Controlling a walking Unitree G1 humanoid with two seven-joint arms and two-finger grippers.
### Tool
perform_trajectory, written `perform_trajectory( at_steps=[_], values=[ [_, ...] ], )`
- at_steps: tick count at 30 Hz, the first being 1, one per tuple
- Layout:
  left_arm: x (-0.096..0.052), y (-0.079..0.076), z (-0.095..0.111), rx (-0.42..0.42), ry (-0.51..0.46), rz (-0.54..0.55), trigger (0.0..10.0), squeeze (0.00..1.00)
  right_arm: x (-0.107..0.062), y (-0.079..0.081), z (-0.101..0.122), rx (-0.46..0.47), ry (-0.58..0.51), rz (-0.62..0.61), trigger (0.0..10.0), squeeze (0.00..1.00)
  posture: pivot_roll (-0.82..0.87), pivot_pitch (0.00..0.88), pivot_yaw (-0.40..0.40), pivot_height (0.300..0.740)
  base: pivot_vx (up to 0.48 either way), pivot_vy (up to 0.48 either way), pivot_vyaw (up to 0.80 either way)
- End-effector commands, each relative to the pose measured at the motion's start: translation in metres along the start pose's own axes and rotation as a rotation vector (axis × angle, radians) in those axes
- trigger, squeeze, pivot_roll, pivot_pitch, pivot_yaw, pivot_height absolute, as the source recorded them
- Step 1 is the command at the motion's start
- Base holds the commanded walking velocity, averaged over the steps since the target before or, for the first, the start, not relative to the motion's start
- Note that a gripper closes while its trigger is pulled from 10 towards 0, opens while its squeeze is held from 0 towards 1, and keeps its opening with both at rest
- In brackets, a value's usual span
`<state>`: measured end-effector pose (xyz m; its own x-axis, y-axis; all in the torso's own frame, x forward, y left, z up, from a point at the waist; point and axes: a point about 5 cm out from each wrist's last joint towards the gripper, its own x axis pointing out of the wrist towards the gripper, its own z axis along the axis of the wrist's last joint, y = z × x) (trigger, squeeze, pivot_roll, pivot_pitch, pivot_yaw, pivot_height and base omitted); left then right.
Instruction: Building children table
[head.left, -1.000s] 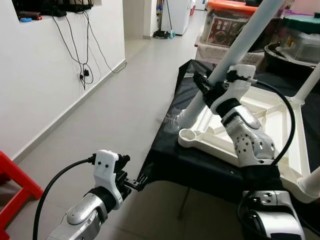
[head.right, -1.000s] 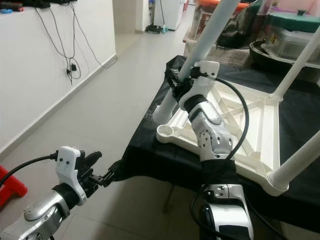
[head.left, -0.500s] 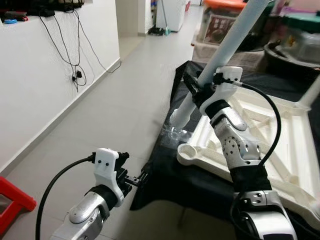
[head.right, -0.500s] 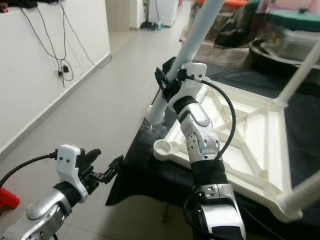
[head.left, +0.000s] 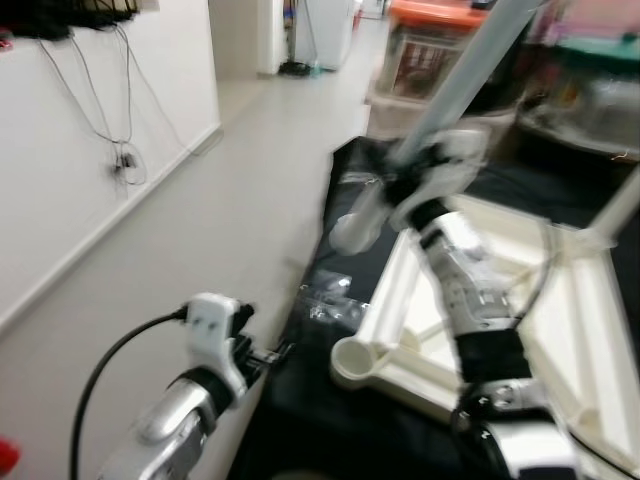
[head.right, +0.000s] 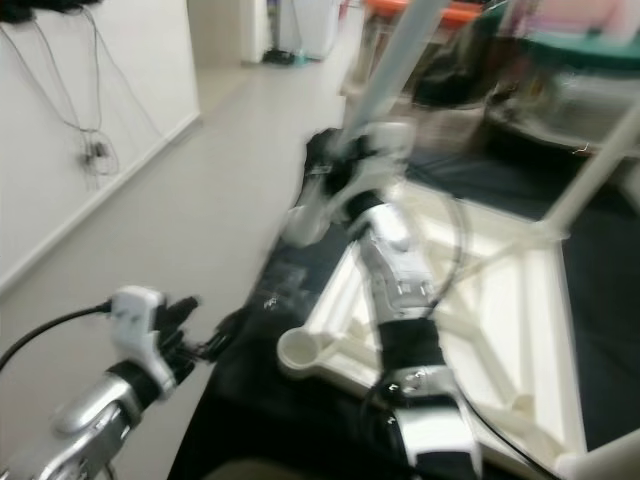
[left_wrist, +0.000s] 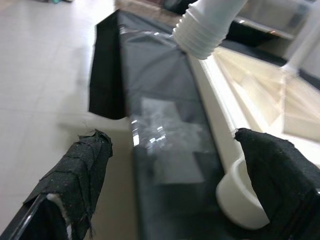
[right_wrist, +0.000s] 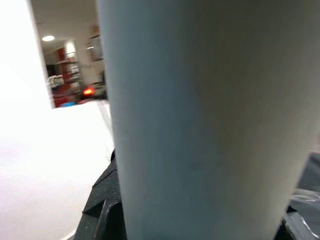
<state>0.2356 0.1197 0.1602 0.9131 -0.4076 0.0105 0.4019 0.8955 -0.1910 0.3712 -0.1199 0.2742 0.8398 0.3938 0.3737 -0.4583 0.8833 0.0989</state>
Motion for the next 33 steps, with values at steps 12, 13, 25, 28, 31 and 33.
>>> perform_trajectory(
  at_steps=[12, 13, 25, 28, 31, 33],
  values=[
    [-0.006, -0.011, -0.010, -0.026, 0.045, -0.047, 10.0, 0.00, -0.009, -0.011, -0.006, 0.151, 0.143, 0.276, 10.0, 0.00, 0.07, 0.067, -0.073, 0.740, 0.000, 0.000, 0.00],
    [-0.015, -0.027, -0.016, -0.076, 0.082, -0.130, 10.0, 0.00, -0.020, -0.018, -0.011, 0.201, 0.235, 0.443, 10.0, 0.00, 0.08, 0.082, -0.075, 0.740, 0.000, 0.000, 0.00],
    [-0.042, -0.057, -0.018, -0.174, 0.132, -0.214, 10.0, 0.00, -0.037, -0.027, -0.026, 0.246, 0.360, 0.728, 10.0, 0.00, 0.10, 0.155, -0.078, 0.740, 0.000, 0.000, 0.00],
    [-0.046, -0.059, -0.016, -0.180, 0.130, -0.209, 10.0, 0.00, -0.040, -0.028, -0.026, 0.239, 0.377, 0.750, 10.0, 0.00, 0.10, 0.171, -0.073, 0.740, 0.000, 0.000, 0.00],
    [-0.050, -0.063, -0.014, -0.184, 0.142, -0.216, 10.0, 0.00, -0.043, -0.030, -0.030, 0.242, 0.394, 0.774, 10.0, 0.00, 0.10, 0.200, -0.067, 0.740, 0.000, 0.000, 0.00],
    [-0.053, -0.065, -0.012, -0.189, 0.149, -0.219, 10.0, 0.00, -0.045, -0.030, -0.032, 0.230, 0.409, 0.820, 10.0, 0.00, 0.11, 0.209, -0.065, 0.740, 0.000, 0.000, 0.00]
  ],
)
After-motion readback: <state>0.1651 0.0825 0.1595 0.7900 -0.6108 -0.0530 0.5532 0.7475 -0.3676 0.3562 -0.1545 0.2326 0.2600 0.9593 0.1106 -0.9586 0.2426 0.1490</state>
